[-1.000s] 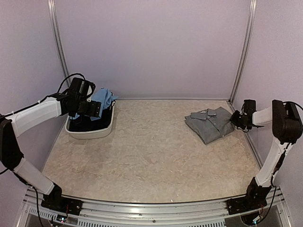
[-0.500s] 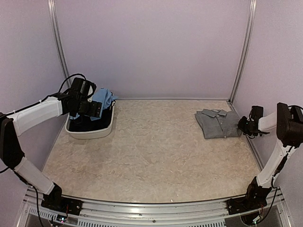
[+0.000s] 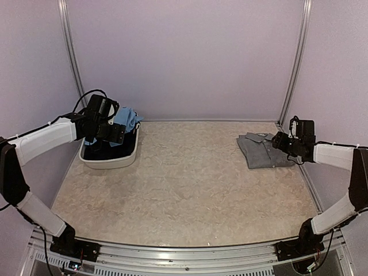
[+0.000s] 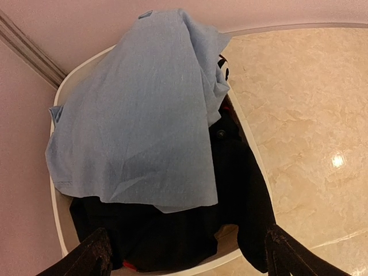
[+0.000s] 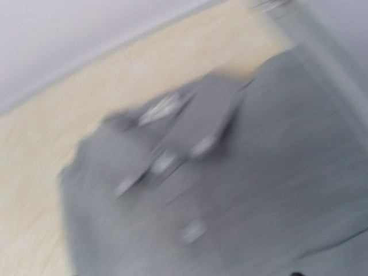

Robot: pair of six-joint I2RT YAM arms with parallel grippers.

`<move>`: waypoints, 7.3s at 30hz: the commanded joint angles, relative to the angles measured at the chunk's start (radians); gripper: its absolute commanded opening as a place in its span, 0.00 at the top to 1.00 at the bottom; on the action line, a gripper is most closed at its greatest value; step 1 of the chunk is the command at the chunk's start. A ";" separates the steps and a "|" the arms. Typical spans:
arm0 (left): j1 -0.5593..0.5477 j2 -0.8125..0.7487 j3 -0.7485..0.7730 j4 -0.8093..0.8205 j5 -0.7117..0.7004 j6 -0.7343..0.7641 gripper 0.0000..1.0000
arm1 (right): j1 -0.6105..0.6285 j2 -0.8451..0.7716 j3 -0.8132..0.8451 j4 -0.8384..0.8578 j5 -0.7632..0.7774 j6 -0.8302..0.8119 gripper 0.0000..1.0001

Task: Fold and stack the long sleeve shirts
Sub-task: Move the square-folded shirt to the corner of the board, then pick up the crumpled shirt from the bin, then pass from the left arm to the right, then place the crumpled shirt at the center of the board, then flatten out the crumpled shirt at the center of the board.

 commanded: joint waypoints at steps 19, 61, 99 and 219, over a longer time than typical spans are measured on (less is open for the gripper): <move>-0.010 -0.030 0.008 -0.003 -0.013 0.003 0.12 | 0.214 0.387 0.167 -0.291 0.201 -0.095 0.27; 0.021 -0.018 0.384 -0.009 0.065 -0.083 1.00 | 0.477 -0.040 0.081 -0.214 0.069 -0.166 0.26; -0.467 0.435 0.731 0.252 0.519 -0.399 1.00 | 0.502 -0.504 -0.048 -0.140 -0.473 -0.227 0.13; -0.589 0.650 0.226 0.411 0.523 0.131 0.92 | 0.663 -0.163 0.086 -0.709 0.281 0.049 1.00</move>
